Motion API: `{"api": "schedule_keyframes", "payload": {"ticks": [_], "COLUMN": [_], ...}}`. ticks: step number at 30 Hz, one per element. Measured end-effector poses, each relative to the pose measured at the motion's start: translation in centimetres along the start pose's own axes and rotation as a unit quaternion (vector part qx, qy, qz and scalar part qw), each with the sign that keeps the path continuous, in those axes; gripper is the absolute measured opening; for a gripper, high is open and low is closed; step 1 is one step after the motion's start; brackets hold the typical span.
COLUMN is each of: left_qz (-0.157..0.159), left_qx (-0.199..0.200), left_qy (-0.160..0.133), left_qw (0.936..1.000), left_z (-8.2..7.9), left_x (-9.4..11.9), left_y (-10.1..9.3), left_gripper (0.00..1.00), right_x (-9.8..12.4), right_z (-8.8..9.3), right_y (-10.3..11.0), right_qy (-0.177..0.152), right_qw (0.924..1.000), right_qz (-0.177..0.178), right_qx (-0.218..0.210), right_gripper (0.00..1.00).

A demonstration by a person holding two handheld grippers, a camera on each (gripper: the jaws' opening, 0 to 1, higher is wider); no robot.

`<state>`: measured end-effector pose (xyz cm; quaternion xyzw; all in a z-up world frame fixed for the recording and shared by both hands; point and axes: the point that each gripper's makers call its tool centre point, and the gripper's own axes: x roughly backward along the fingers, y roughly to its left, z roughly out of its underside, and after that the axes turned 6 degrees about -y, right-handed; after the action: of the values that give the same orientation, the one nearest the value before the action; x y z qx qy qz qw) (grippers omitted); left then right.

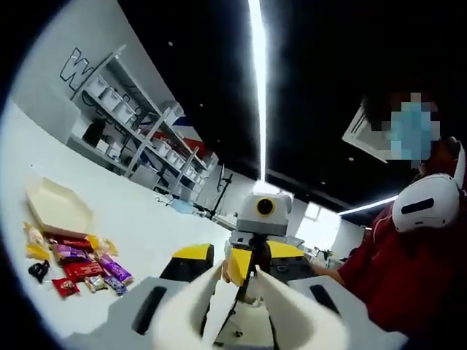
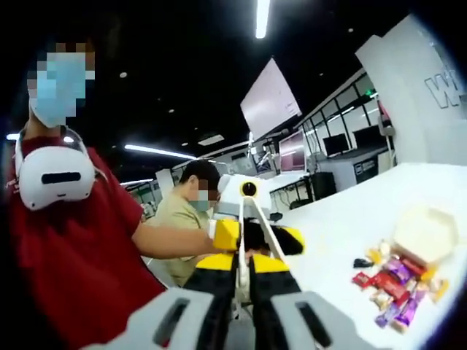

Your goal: Place the target food into the container with the food tongs after gripping and lifting it, then release it inside without dropping or visibly crushing the food.

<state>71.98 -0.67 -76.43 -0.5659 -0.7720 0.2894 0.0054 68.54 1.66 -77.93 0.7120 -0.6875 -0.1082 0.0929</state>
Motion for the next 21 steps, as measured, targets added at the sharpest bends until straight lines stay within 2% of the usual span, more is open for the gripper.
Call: {"api": "schedule_keyframes", "payload": {"ticks": [2,5,7,9,11,13,14,16,17,21], "left_qz": [-0.004,-0.026,-0.053,-0.071,-0.085,-0.107,-0.121,-0.128,-0.138,-0.191], "left_qx": [-0.007,-0.023,-0.059,-0.052,-0.033,-0.071,-0.081,-0.067,-0.073,-0.126], "left_qy": [-0.004,-0.023,-0.026,-0.021,-0.017,-0.019,-0.012,-0.009,-0.013,0.001], "left_qw": [1.0,0.9991,0.9965,0.9959,0.9957,0.9916,0.9892,0.9895,0.9876,0.9734], "left_z": [-0.3,-1.5,-1.9,-1.7,-1.5,-1.6,-1.4,-1.0,-1.1,-0.9], "left_x": [0.0,0.4,0.9,1.4,1.8,2.1,2.3,2.4,2.5,3.6], "left_y": [0.1,1.2,2.6,3.4,4.2,5.4,6.0,6.4,7.0,9.7], "left_gripper": [0.25,0.25,0.25,0.25,0.25,0.25,0.25,0.25,0.25,0.24], "right_x": [0.4,1.4,2.7,3.7,5.5,6.5,6.8,7.5,7.8,8.6], "right_z": [-0.2,-0.5,-0.5,0.2,1.0,1.2,1.5,2.4,2.8,5.6], "right_y": [-0.5,-1.6,-2.9,-4.0,-6.4,-7.6,-7.9,-8.5,-8.9,-10.5], "right_qy": [-0.007,-0.024,-0.044,-0.045,-0.065,-0.081,-0.078,-0.062,-0.056,-0.003], "right_qw": [0.9999,0.9991,0.9967,0.9938,0.9826,0.9727,0.9694,0.9636,0.9591,0.946], "right_qz": [0.01,0.033,0.068,0.102,0.172,0.213,0.226,0.252,0.269,0.316], "right_qx": [-0.002,-0.008,-0.011,-0.011,0.026,0.046,0.053,0.063,0.068,0.073], "right_gripper": [0.05,0.12,0.17,0.22,0.28,0.35,0.37,0.43,0.48,0.76]}}
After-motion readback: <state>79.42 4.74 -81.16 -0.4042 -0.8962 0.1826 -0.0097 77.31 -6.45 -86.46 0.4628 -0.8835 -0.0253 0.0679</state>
